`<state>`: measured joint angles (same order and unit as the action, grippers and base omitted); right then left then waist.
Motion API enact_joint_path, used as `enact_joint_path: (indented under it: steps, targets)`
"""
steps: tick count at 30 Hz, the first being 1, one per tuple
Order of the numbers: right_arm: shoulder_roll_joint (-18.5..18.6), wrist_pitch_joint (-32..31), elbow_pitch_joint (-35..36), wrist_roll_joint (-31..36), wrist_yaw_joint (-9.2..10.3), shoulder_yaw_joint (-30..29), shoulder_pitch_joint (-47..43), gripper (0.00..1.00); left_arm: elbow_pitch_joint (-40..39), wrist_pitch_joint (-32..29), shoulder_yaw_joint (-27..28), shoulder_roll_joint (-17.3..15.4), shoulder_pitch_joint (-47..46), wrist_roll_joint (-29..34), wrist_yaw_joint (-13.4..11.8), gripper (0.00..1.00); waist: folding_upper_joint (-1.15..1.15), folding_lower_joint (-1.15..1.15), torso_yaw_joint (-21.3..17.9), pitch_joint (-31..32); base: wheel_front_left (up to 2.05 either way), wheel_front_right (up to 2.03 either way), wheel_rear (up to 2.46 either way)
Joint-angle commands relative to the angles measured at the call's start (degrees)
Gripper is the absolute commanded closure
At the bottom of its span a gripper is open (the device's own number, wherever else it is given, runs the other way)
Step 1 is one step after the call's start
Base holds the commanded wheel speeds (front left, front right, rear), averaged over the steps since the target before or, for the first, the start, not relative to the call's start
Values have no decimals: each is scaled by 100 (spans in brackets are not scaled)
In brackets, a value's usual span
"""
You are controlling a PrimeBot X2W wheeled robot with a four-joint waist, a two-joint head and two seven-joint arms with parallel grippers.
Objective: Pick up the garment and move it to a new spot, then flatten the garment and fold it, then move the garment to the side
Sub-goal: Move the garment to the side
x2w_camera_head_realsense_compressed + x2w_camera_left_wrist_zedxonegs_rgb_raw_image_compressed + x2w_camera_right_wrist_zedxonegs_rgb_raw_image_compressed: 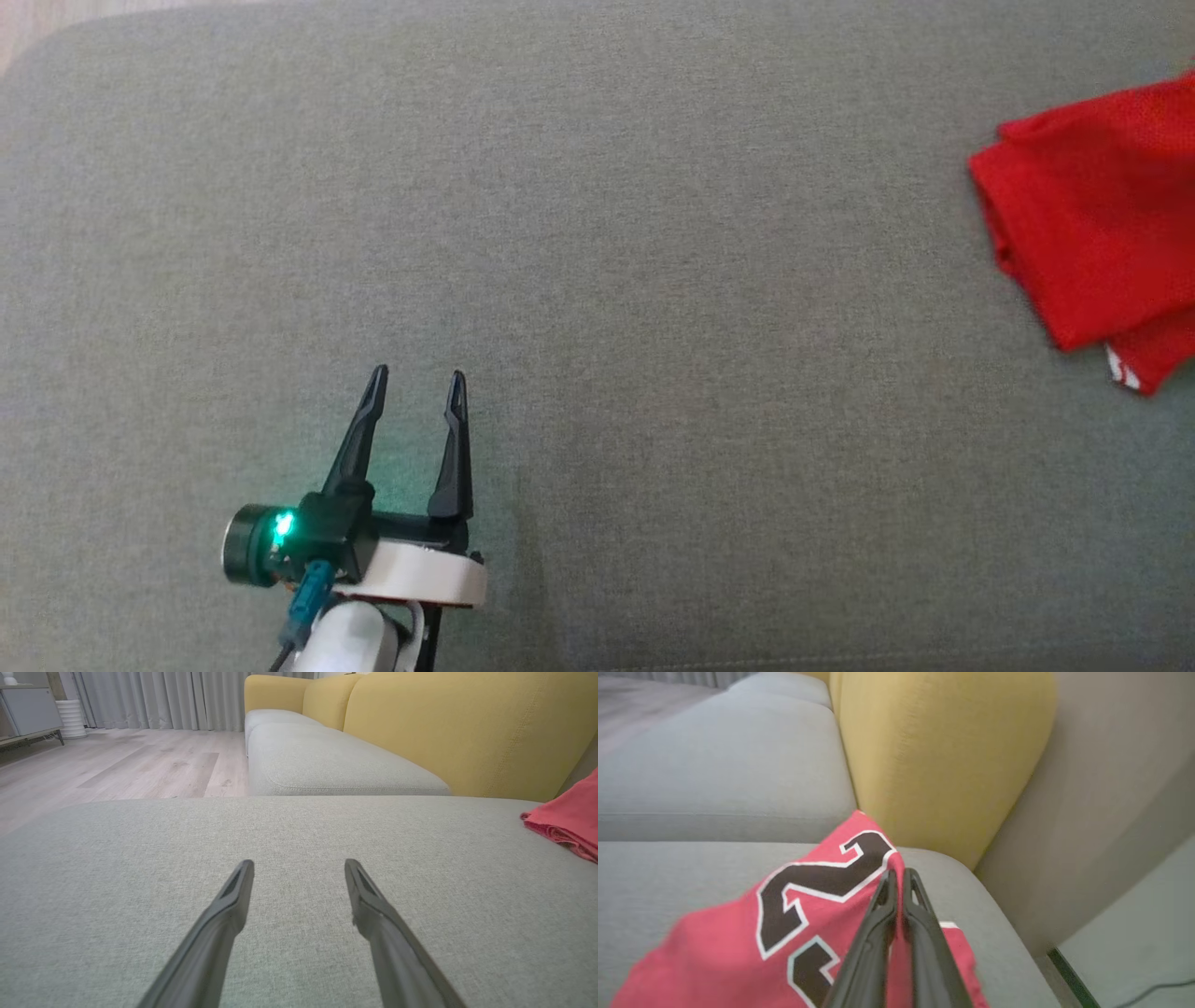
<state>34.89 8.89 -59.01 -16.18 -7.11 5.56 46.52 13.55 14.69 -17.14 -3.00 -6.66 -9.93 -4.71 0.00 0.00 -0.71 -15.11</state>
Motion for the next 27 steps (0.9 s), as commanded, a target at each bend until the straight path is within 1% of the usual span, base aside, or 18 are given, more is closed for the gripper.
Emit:
enact_joint_path:
  steps: [1, 2, 5, 6, 7, 8, 11, 14, 16, 19, 23, 25, 27]
  targets:
    - [330, -25, -40, 88, -37, -143, 23, 100, -181, 30, 152, 13, -58, 11, -14, 0, 0, 0, 4, -16, 0, 0, 0]
    - [330, -25, -40, 88, -37, -143, 23, 100, -181, 30, 152, 13, -58, 11, -14, 0, 0, 0, 4, -16, 0, 0, 0]
    - [453, -35, -384, 241, -37, -485, -43, 100, -198, 30, 166, 13, -65, 14, -31, 0, 0, 0, -28, -46, 0, 0, 0]
    - [461, -12, -487, 292, -37, -597, -56, 92, -197, 30, 170, 13, -71, 18, -34, 0, 0, 0, -40, -45, 0, 0, 0]
    - [448, 15, -583, 347, -37, -694, -72, 11, -190, 30, 176, 13, -79, 21, -36, 0, 0, 0, -51, -31, 0, 0, 0]
    - [422, 51, -667, 412, -37, -772, -88, 0, -180, 30, 183, 13, -83, 21, -40, 0, 0, 0, -60, -4, 0, 0, 0]
    - [271, 172, -823, 661, -37, -903, -134, 0, -182, 30, 205, 13, -81, 3, -82, 0, 0, 0, -67, 123, 0, 0, 0]
    - [64, 314, -821, 948, -37, -917, -219, 0, -199, 30, 213, 13, -49, -73, -117, 0, 0, 0, -29, 286, 0, 0, 0]
    - [-171, 411, -739, 1104, -37, -900, -346, 0, -230, 30, 238, 13, -23, -168, -122, 0, 0, 0, 29, 444, 0, 0, 0]
    - [-701, 519, -521, 1139, -37, -826, -697, 0, -325, 30, 277, 13, 93, -338, -75, 0, 0, 0, 144, 758, 0, 0, 0]
    - [-1471, 598, 117, 903, -37, -486, -1512, 0, -136, 30, 229, 13, 271, -451, -36, 0, 0, 0, 364, 1277, 0, 0, 0]
    - [-1800, 605, 718, 673, -37, -297, -2041, 0, -29, 30, 209, 13, 346, -453, -89, 0, 0, 0, 483, 1516, 0, 0, 0]
    - [-2058, 607, 1542, 448, -37, -211, -2618, 0, 38, 30, 215, 13, 376, -372, -189, 0, 0, 0, 595, 1670, 0, 0, 0]
